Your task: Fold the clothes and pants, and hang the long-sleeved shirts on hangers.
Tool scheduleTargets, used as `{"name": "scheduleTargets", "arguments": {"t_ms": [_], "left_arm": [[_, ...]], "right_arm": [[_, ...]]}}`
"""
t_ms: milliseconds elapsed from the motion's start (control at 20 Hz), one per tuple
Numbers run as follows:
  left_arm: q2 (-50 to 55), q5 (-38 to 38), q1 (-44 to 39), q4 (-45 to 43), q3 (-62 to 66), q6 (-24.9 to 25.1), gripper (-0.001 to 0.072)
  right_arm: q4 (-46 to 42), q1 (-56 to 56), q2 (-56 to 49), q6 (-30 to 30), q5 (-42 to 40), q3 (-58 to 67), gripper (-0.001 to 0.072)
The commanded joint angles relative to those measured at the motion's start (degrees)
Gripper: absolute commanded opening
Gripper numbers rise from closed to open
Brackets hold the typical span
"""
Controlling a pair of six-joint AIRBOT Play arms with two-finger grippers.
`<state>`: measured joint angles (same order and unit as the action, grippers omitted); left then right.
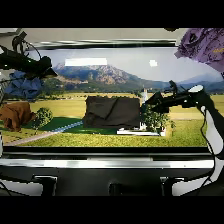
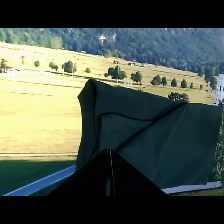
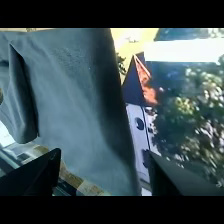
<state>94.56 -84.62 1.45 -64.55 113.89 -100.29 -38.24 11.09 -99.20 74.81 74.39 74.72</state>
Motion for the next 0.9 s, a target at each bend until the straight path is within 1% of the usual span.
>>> {"name": "scheduleTargets", "arguments": {"t_ms": [0,150,200,250,300,400,500,550,600,700,850], "left_arm": [[0.0,0.0,-0.1,0.0,0.0,-0.1,0.0020],[0.0,0.0,-0.1,0.0,0.0,-0.2,0.0020],[0.0,0.0,-0.1,0.0,0.0,-0.2,0.0020],[0.0,0.0,-0.1,0.0,0.0,-0.2,0.0020],[0.0,0.0,-0.1,0.0,0.0,-0.2,0.0021],[0.1,0.0,-0.1,0.0,0.0,-0.2,0.0020],[0.1,0.1,-0.1,0.0,0.0,-0.2,0.0020],[0.2,0.1,-0.1,0.0,0.0,-0.2,0.0020],[0.2,0.1,-0.1,0.0,0.0,-0.2,0.0020],[0.2,0.1,-0.1,0.0,0.0,-0.2,0.0020],[0.2,0.1,-0.1,0.0,0.0,-0.2,0.0021]], "right_arm": [[4.9,-3.2,-4.6,-4.7,-3.5,-1.7,0.0547],[4.8,-5.7,-6.7,-4.7,-4.4,-1.7,0.0546],[4.8,-6.2,-7.2,-4.7,-4.4,-1.7,0.0539],[4.8,-6.7,-7.4,-4.8,-4.6,-1.7,0.0515],[4.9,-7.1,-7.5,-4.7,-5.0,-1.7,0.0450],[5.8,-8.2,-7.5,-4.7,-4.9,-1.7,0.0282],[7.5,-8.8,-7.3,-4.8,-3.7,-1.7,0.0068],[9.6,-8.8,-7.0,-4.9,-2.8,-1.5,0.0034],[10.6,-8.5,-6.4,-4.1,-2.1,-0.3,0.0034],[9.3,-8.4,-5.1,-0.2,-1.5,4.8,0.0033],[0.5,-8.4,-4.9,9.7,-0.7,17.0,0.0033]]}}
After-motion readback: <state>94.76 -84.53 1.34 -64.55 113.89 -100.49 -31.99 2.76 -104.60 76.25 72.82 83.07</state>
